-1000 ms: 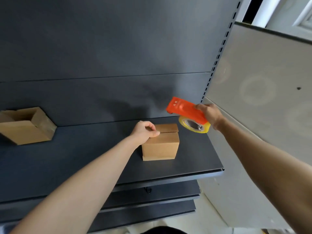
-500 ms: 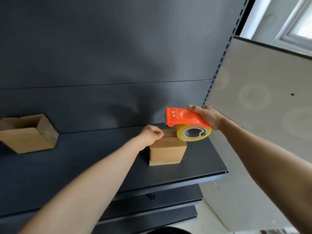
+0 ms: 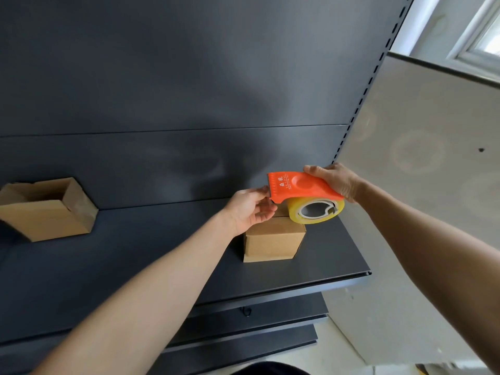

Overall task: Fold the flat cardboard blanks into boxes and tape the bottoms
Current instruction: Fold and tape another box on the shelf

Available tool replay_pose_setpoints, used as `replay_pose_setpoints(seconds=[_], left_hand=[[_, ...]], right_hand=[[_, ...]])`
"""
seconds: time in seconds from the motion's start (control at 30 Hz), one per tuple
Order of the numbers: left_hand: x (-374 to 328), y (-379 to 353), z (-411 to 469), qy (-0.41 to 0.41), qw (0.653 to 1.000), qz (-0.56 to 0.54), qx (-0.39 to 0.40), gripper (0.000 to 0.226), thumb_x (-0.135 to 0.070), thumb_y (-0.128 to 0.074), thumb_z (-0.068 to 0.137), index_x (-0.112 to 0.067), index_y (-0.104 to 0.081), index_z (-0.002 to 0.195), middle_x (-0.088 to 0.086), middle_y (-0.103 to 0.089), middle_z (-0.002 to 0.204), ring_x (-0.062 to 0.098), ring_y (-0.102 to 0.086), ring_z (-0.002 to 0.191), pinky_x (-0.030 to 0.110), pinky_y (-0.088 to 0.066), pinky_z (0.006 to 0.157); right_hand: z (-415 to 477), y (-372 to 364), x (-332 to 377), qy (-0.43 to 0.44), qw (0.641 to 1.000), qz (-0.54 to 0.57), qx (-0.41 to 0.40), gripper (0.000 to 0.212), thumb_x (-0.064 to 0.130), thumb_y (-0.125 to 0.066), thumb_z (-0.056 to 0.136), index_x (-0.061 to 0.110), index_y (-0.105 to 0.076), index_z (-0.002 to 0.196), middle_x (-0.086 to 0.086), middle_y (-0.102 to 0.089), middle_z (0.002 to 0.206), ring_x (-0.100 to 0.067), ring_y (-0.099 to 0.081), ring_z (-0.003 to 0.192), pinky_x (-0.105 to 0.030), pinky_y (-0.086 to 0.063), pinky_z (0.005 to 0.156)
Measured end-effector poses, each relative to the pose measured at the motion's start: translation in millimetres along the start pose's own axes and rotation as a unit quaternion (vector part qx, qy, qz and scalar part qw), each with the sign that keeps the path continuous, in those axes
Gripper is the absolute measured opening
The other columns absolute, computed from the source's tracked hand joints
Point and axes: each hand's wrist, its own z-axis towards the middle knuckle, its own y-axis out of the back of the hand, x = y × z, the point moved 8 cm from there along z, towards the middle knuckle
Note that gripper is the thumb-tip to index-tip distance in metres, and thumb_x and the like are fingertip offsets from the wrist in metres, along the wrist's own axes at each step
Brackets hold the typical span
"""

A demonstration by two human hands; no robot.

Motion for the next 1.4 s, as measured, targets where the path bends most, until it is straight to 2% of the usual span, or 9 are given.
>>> replay_pose_setpoints(seconds=[0.13, 0.33, 0.47, 0.6, 0.77, 0.9, 1.03, 1.2, 1.4], left_hand=[[4.3, 5.3, 3.0, -0.005, 1.000, 0.008, 0.000, 0.017, -0.013, -0.047, 0.099, -0.002, -0.059, 0.095, 0.015, -0.062, 0.085, 0.021, -0.061, 0.069, 0.032, -0.055, 0.063], [13.8, 8.4, -2.2, 0.024, 0.996, -0.067, 0.046, 0.028, -0.028, -0.049, 0.097, -0.006, -0.064, 0.090, 0.010, -0.067, 0.084, 0.021, -0.061, 0.076, 0.036, -0.050, 0.079], [14.7, 18.0, 1.1, -0.001, 1.000, -0.008, -0.005, 0.011, -0.007, -0.051, 0.095, -0.003, -0.061, 0.090, 0.011, -0.060, 0.079, 0.019, -0.060, 0.070, 0.029, -0.055, 0.066], [16.0, 27.0, 7.2, -0.010, 0.998, 0.022, -0.054, 0.014, 0.003, -0.047, 0.095, 0.004, -0.060, 0.089, 0.012, -0.056, 0.072, 0.023, -0.061, 0.069, 0.032, -0.058, 0.064], [17.8, 21.2, 9.2, -0.021, 0.996, 0.042, -0.074, 0.022, 0.007, -0.038, 0.093, 0.002, -0.055, 0.081, 0.013, -0.060, 0.069, 0.022, -0.059, 0.065, 0.035, -0.056, 0.068], [23.7, 26.7, 10.5, -0.010, 0.995, -0.050, -0.091, 0.030, -0.005, -0.038, 0.100, -0.005, -0.048, 0.072, 0.004, -0.051, 0.054, 0.018, -0.050, 0.057, 0.031, -0.050, 0.061], [28.1, 39.3, 7.1, -0.021, 0.982, -0.137, -0.128, 0.030, -0.013, -0.046, 0.100, -0.007, -0.050, 0.071, 0.002, -0.043, 0.058, 0.011, -0.045, 0.041, 0.022, -0.043, 0.043], [30.8, 43.3, 6.2, -0.040, 0.979, -0.150, -0.129, 0.026, -0.017, -0.066, 0.089, -0.014, -0.050, 0.068, -0.005, -0.038, 0.052, 0.006, -0.036, 0.037, 0.015, -0.031, 0.036], [40.8, 50.5, 9.8, -0.027, 0.962, -0.254, -0.100, 0.037, -0.013, -0.061, 0.091, -0.019, -0.038, 0.062, -0.008, -0.026, 0.049, 0.002, -0.026, 0.033, 0.012, -0.020, 0.030]], right_hand=[[0.5, -0.5, 3.2, 0.007, 1.000, -0.014, 0.003, 0.048, 0.060, -0.060, 0.082, 0.013, -0.068, 0.076, -0.012, -0.071, 0.080, -0.026, -0.066, 0.068, -0.038, -0.054, 0.077], [2.4, -4.0, 8.7, 0.015, 0.999, -0.042, 0.014, 0.050, 0.063, -0.060, 0.080, 0.014, -0.069, 0.075, -0.015, -0.072, 0.085, -0.029, -0.067, 0.072, -0.042, -0.055, 0.082], [0.7, -6.8, 15.6, 0.014, 0.997, -0.068, 0.026, 0.054, 0.067, -0.060, 0.076, 0.014, -0.069, 0.080, -0.012, -0.072, 0.085, -0.026, -0.068, 0.073, -0.040, -0.056, 0.081], [-6.3, -15.6, 26.9, 0.024, 0.992, -0.102, 0.069, 0.079, 0.084, -0.056, 0.049, 0.011, -0.068, 0.078, -0.007, -0.069, 0.077, -0.021, -0.065, 0.069, -0.034, -0.052, 0.072], [-6.4, -17.3, 32.0, 0.035, 0.982, -0.159, 0.097, 0.063, 0.076, -0.058, 0.060, 0.017, -0.068, 0.077, -0.002, -0.069, 0.076, -0.018, -0.065, 0.072, -0.029, -0.051, 0.071], [-7.8, -14.1, 27.5, 0.041, 0.976, -0.182, 0.110, 0.085, 0.090, -0.055, 0.036, 0.017, -0.069, 0.076, -0.002, -0.071, 0.078, -0.022, -0.068, 0.075, -0.032, -0.053, 0.076], [-8.8, -9.2, 20.2, 0.032, 0.974, -0.192, 0.114, 0.098, 0.096, -0.054, 0.023, 0.016, -0.070, 0.076, -0.004, -0.073, 0.080, -0.024, -0.070, 0.079, -0.036, -0.054, 0.081], [-7.8, -16.8, 27.0, 0.022, 0.970, -0.216, 0.108, 0.073, 0.080, -0.058, 0.048, 0.016, -0.069, 0.082, -0.006, -0.071, 0.087, -0.024, -0.068, 0.084, -0.039, -0.053, 0.086], [-2.7, -31.9, 44.8, 0.022, 0.948, -0.295, 0.114, 0.064, 0.071, -0.060, 0.072, 0.011, -0.067, 0.092, -0.008, -0.068, 0.089, -0.024, -0.065, 0.084, -0.035, -0.049, 0.081]])
